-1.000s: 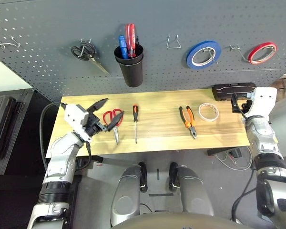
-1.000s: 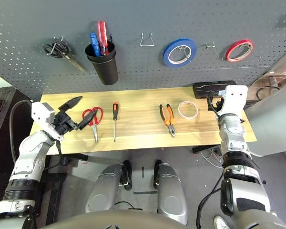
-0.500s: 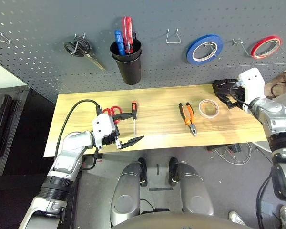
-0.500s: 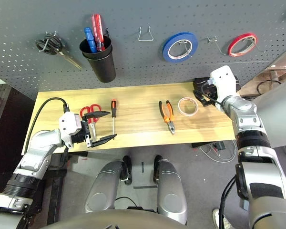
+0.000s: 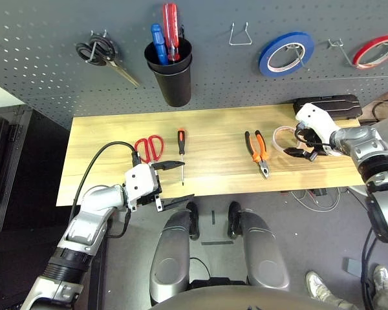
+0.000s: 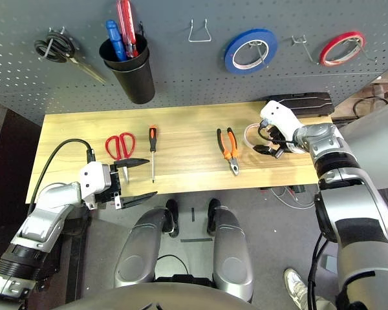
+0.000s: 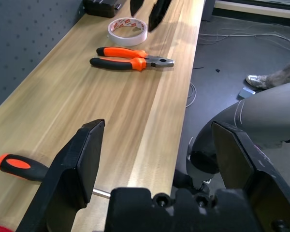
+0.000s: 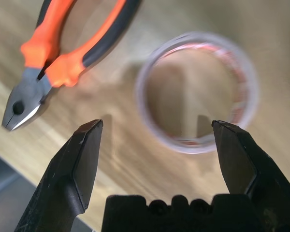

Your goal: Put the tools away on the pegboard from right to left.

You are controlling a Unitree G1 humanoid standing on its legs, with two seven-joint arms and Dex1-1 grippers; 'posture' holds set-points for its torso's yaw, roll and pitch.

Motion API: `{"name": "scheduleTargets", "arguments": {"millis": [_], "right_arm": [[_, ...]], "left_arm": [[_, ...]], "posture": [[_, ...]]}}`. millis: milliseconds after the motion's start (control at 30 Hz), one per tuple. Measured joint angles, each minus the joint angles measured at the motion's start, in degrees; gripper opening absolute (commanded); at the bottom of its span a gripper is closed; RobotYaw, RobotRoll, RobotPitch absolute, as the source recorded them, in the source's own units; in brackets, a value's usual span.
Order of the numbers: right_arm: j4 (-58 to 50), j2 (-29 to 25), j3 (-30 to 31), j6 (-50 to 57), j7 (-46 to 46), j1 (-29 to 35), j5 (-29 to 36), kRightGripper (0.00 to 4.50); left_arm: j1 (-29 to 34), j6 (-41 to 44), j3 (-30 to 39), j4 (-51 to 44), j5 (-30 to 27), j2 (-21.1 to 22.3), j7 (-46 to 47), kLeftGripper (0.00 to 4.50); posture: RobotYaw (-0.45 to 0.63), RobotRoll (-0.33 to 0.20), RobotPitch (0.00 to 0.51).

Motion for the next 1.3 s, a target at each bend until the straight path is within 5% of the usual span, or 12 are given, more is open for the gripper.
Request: {"name": "scheduleTargets", "arguments": {"millis": [367,467,767,1100,1300], "right_arm": [[4.0,3.0,2.7,-2.1,-2.9,-1.7,-4.9,4.32],[4.4,3.0,2.8,-2.0,-4.1,-1.7,-5.7,3.59],[4.8,3.1,2.9,-2.9,-6.9,-1.8,-7.4,0.1],[1.7,1.2,1.3,-7.7,-9.4,2.0,-6.6,0.04],[-11.5,-2.3,-1.5,-11.9,-14.8,13.4,-4.7,0.04]], "left_arm": [[1.3,2.6,0.0,-3.9,0.0,0.5,1.8,4.49],[1.8,2.9,0.0,-4.4,0.0,0.6,2.1,4.5],[1.9,3.2,0.0,-4.5,0.0,0.6,2.5,4.5],[0.0,2.3,-0.2,-4.0,0.0,-0.2,2.9,4.5],[-1.4,1.3,-0.5,-3.7,-0.3,-1.9,2.9,4.5]], "posture": [[0.16,0.0,0.394],[0.16,0.0,0.394],[0.16,0.0,0.379],[0.15,0.0,0.318],[0.14,0.0,0.277]]}}
